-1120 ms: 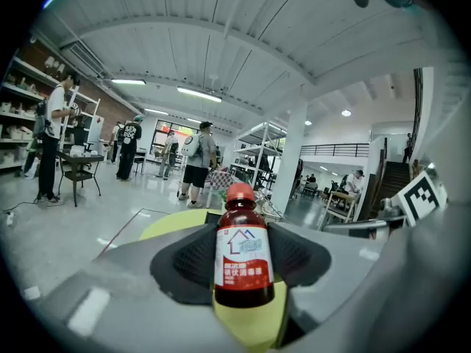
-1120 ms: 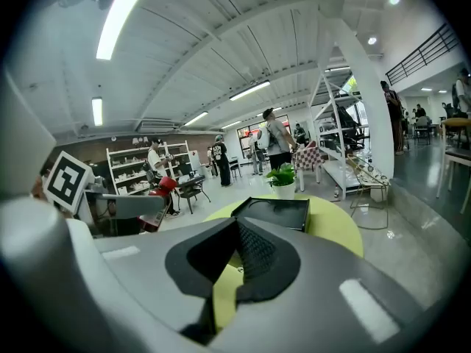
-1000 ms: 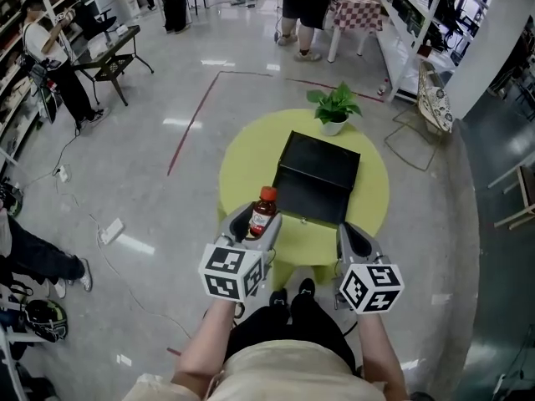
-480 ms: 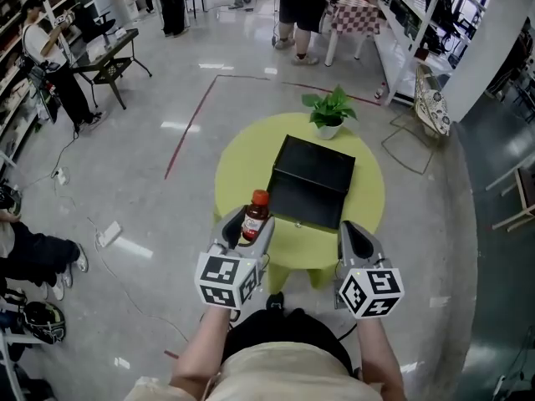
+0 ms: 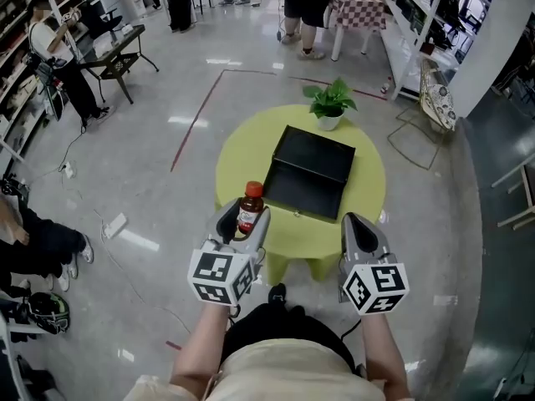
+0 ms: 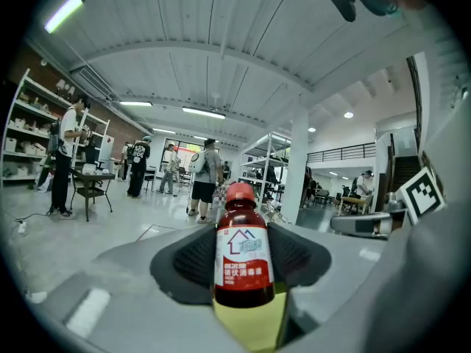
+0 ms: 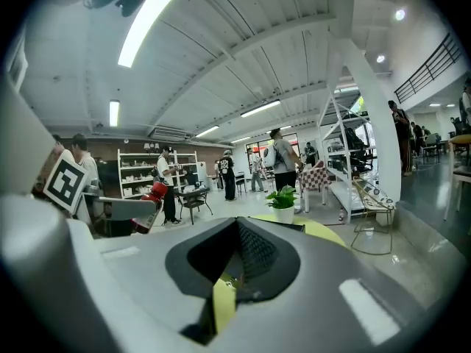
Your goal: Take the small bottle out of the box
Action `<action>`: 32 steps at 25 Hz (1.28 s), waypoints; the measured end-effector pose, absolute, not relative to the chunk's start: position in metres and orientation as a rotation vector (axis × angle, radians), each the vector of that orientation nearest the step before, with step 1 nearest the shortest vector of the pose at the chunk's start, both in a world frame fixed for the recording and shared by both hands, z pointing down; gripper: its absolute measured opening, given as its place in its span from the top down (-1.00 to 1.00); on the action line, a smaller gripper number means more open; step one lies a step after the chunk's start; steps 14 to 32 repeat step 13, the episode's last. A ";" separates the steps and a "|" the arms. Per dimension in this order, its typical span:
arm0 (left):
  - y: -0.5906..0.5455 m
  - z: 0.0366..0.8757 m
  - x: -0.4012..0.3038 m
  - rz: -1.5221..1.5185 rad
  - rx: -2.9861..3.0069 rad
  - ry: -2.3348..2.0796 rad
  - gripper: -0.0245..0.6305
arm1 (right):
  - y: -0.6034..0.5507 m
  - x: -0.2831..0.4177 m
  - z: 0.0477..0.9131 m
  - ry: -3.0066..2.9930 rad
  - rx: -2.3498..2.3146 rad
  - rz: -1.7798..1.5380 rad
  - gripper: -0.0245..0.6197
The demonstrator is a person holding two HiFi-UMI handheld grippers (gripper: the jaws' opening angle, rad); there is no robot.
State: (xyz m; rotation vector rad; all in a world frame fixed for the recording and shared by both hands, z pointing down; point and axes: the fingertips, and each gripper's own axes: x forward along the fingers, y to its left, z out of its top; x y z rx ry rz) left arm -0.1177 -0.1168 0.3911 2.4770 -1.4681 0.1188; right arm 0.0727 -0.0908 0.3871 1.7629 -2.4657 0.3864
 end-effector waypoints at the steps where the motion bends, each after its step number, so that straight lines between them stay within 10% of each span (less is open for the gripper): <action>1: -0.114 0.390 -0.117 0.116 2.473 -1.477 0.23 | -0.089 0.074 0.387 -2.471 1.759 0.384 0.92; 32: -0.078 0.389 -0.104 0.100 2.415 -1.525 0.23 | -0.058 0.087 0.385 -2.521 1.711 0.392 0.92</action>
